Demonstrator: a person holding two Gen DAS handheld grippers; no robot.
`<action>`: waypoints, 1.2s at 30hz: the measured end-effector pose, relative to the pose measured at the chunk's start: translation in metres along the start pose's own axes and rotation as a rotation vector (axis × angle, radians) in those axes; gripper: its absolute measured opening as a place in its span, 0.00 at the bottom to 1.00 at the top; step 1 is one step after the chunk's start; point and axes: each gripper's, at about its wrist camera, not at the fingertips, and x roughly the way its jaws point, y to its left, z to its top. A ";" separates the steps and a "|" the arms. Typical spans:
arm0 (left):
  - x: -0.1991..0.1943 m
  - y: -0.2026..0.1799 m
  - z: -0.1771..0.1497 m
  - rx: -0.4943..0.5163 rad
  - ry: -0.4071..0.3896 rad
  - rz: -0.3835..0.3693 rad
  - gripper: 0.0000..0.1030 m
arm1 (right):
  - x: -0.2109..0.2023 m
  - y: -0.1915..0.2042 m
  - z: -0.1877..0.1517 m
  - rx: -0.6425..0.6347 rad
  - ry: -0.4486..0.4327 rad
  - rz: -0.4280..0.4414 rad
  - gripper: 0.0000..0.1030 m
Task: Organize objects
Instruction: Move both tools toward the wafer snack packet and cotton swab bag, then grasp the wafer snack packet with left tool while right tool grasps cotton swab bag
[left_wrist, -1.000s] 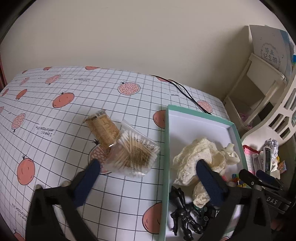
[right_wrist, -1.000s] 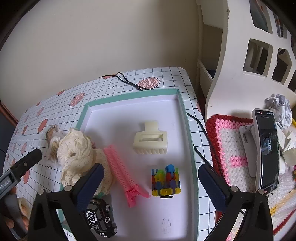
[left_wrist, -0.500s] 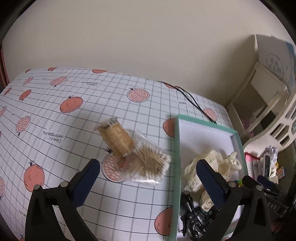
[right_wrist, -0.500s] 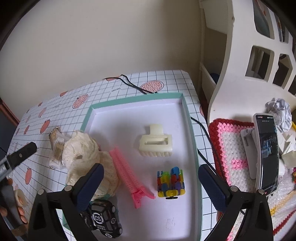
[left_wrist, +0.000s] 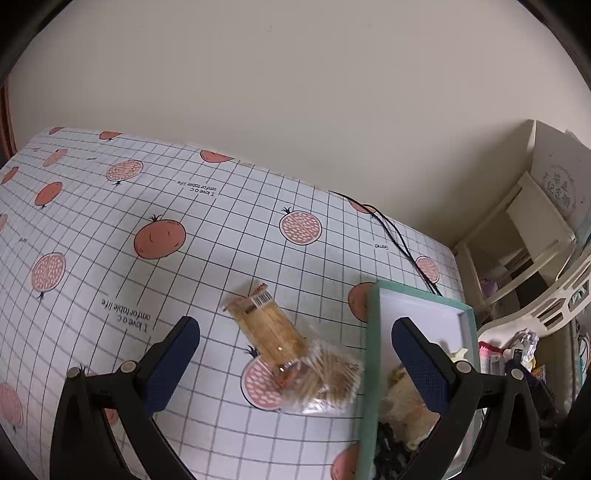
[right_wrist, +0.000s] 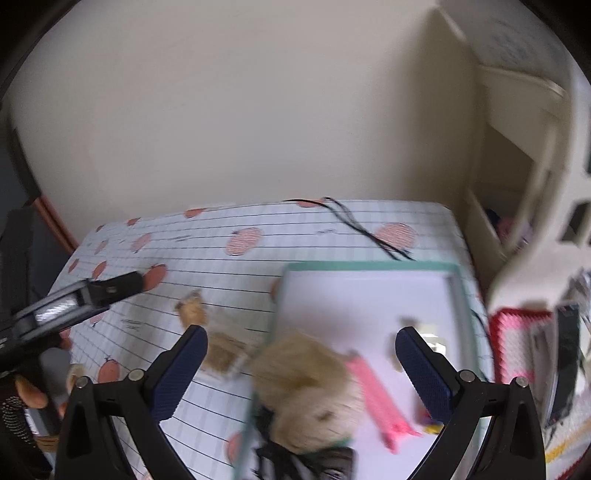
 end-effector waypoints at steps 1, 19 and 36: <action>0.003 0.004 0.001 0.004 0.004 0.000 1.00 | 0.007 0.009 0.001 -0.016 0.006 0.005 1.00; 0.100 0.042 0.011 -0.051 0.156 -0.022 1.00 | 0.108 0.075 -0.034 -0.215 0.135 0.037 1.00; 0.118 0.023 0.003 0.058 0.217 0.027 0.79 | 0.120 0.100 -0.056 -0.286 0.147 0.002 1.00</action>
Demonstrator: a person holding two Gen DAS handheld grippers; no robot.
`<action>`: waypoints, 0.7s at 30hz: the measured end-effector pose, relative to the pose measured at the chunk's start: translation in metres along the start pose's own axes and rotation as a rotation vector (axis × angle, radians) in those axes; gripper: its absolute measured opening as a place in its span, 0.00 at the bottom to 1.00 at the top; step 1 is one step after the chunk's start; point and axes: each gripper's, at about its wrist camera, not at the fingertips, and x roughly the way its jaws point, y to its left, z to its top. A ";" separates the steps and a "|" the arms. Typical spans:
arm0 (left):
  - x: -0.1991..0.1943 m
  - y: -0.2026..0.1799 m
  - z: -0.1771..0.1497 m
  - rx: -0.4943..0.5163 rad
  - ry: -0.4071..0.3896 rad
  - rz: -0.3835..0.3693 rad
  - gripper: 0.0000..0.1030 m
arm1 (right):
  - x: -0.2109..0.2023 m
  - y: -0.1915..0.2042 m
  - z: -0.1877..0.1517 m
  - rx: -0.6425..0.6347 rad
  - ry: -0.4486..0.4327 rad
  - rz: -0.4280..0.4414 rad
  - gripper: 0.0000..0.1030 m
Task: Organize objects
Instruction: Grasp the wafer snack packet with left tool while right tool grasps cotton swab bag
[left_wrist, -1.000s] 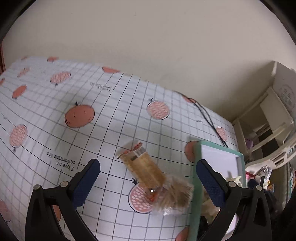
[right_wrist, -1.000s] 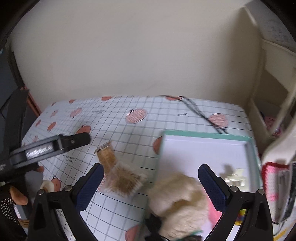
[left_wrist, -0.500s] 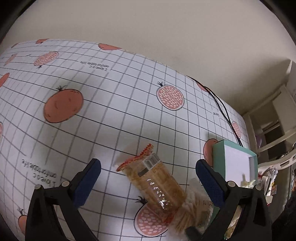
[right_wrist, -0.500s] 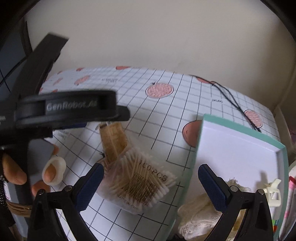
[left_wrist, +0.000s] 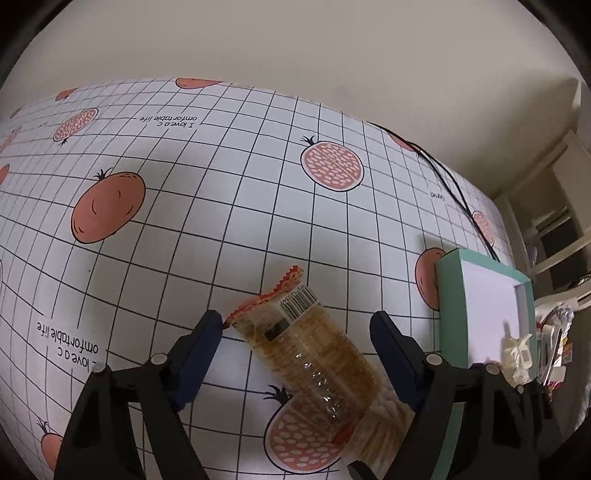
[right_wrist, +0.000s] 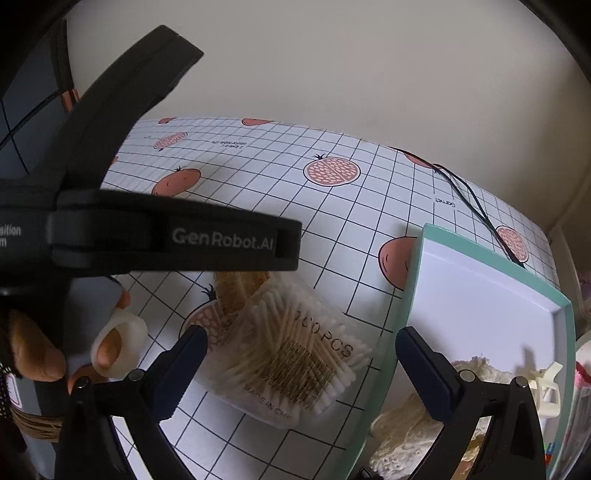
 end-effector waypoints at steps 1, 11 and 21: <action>-0.001 0.000 0.000 0.006 0.002 0.002 0.78 | 0.000 0.001 0.000 -0.005 0.001 -0.003 1.00; -0.002 -0.001 -0.002 0.049 0.028 0.020 0.75 | 0.005 0.007 -0.006 -0.031 0.034 0.026 0.95; -0.001 -0.005 -0.003 0.098 0.029 0.064 0.74 | 0.009 0.011 -0.008 -0.054 0.046 -0.006 0.94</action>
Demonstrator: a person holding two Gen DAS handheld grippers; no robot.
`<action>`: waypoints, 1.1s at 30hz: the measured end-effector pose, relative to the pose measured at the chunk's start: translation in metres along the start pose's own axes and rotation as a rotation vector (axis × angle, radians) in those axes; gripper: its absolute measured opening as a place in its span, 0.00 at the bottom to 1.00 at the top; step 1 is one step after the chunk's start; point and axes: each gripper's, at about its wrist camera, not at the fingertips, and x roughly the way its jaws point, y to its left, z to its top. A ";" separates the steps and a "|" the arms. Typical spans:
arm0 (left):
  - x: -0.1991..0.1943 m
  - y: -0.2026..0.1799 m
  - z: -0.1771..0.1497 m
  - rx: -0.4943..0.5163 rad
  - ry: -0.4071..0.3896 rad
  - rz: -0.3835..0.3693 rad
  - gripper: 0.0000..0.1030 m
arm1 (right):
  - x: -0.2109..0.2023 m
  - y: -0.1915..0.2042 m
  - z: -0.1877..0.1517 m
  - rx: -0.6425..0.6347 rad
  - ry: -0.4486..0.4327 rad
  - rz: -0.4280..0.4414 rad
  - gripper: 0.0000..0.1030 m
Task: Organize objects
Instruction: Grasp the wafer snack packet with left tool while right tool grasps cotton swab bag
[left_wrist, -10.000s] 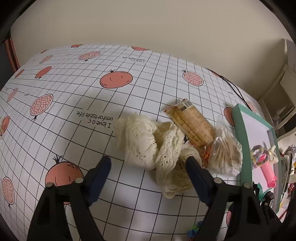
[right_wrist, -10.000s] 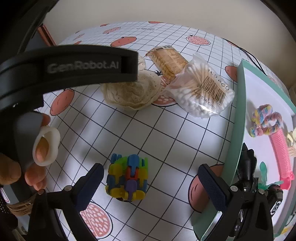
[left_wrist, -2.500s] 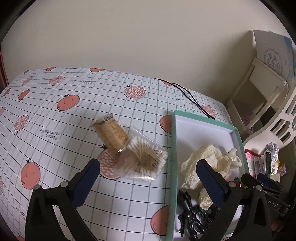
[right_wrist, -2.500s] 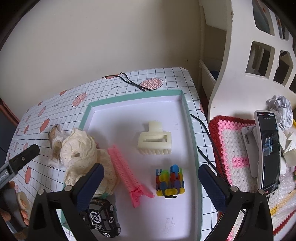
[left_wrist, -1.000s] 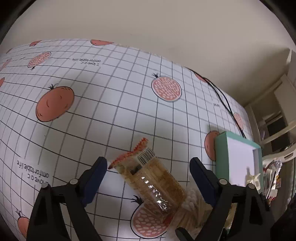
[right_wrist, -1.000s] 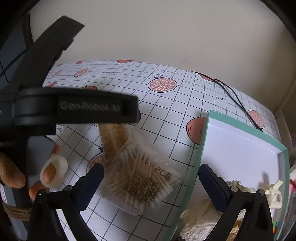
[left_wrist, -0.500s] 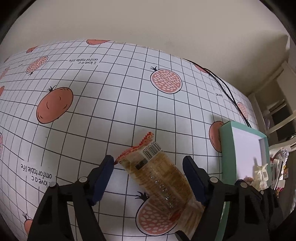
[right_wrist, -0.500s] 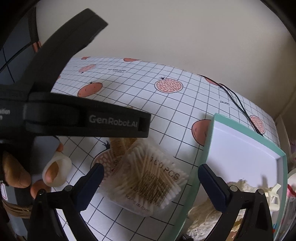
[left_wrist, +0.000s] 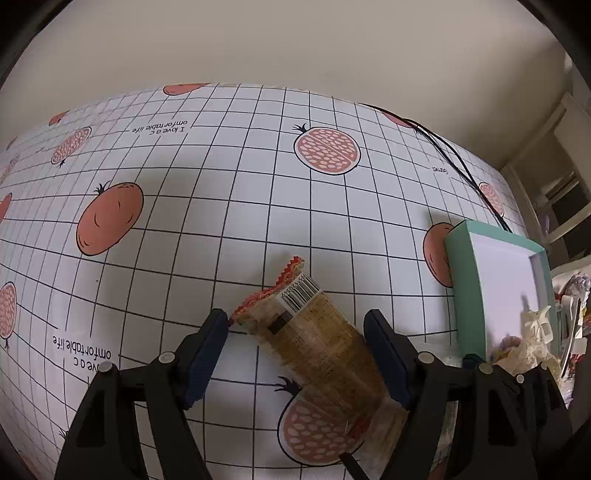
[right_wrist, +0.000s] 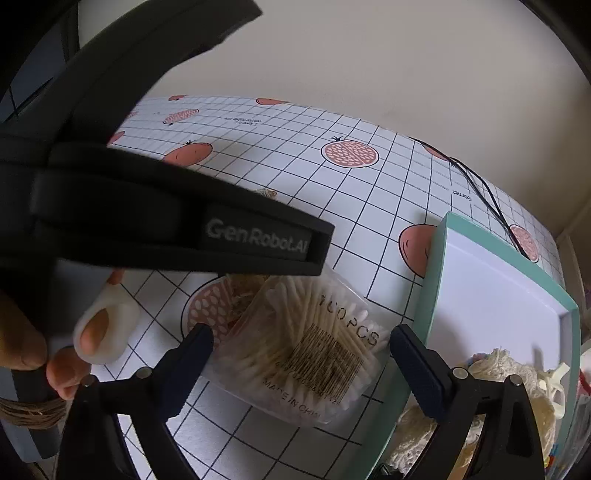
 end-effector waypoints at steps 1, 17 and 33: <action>0.000 0.000 0.000 0.004 0.000 0.002 0.74 | 0.001 0.001 0.000 -0.006 0.000 -0.005 0.94; -0.003 0.004 0.001 0.022 -0.011 0.011 0.70 | -0.001 0.000 -0.004 -0.027 0.008 -0.058 0.76; -0.008 0.020 0.003 -0.023 -0.019 -0.021 0.45 | -0.009 -0.020 0.000 0.047 -0.006 -0.049 0.69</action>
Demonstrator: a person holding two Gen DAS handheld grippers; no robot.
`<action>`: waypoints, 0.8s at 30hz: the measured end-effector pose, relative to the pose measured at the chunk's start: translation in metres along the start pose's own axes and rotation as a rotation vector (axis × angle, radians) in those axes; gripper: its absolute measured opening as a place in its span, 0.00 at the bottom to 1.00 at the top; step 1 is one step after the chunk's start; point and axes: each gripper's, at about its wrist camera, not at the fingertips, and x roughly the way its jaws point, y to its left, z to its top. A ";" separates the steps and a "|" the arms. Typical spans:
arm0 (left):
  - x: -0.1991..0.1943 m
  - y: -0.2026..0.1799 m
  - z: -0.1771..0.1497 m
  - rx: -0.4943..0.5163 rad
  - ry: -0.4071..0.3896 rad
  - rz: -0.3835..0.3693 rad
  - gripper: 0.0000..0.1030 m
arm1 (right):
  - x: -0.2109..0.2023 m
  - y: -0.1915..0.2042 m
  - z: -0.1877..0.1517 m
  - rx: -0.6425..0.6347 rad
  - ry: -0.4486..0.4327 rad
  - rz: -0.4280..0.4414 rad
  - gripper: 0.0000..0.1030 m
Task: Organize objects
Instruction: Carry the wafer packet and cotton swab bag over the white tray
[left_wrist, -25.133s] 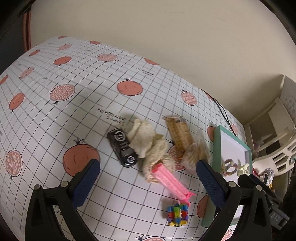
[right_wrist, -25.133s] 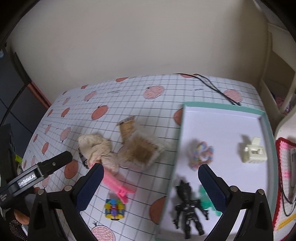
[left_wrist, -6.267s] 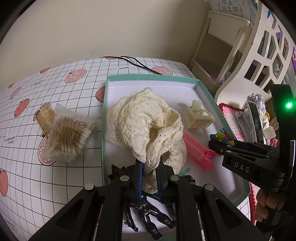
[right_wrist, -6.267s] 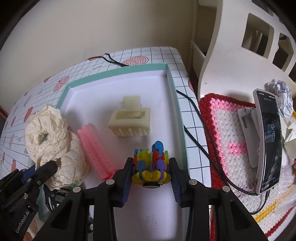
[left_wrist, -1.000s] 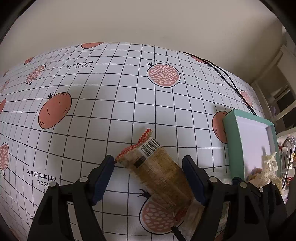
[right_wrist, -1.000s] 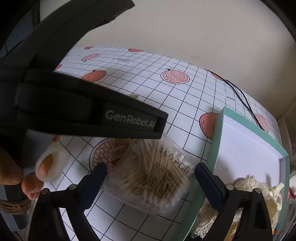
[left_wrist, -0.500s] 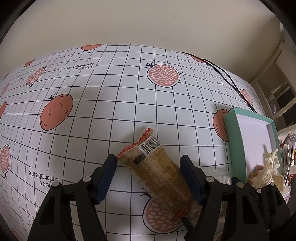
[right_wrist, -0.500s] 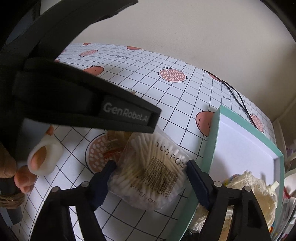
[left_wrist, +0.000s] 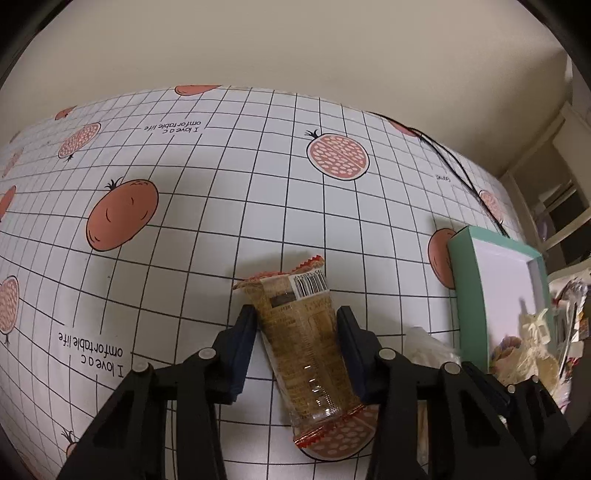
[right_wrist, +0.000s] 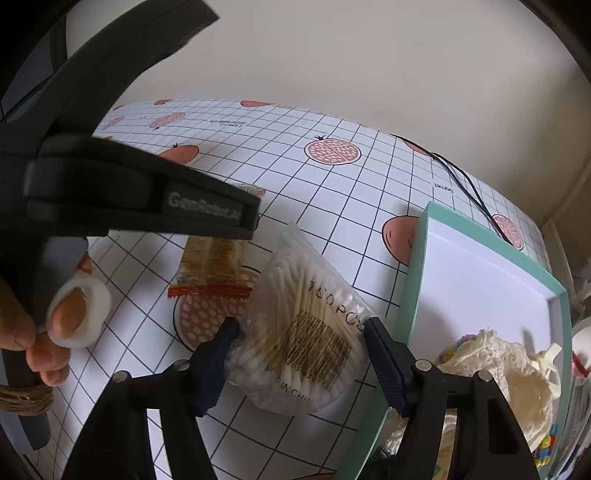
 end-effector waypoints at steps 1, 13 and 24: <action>0.000 -0.001 -0.001 0.008 -0.001 0.002 0.45 | -0.001 -0.001 0.001 0.002 -0.001 -0.001 0.69; -0.002 0.003 -0.002 -0.008 0.002 -0.015 0.41 | -0.008 -0.002 0.008 0.034 -0.031 0.011 0.68; -0.025 0.004 0.003 -0.002 -0.057 -0.021 0.40 | -0.037 -0.004 0.013 0.063 -0.093 0.022 0.68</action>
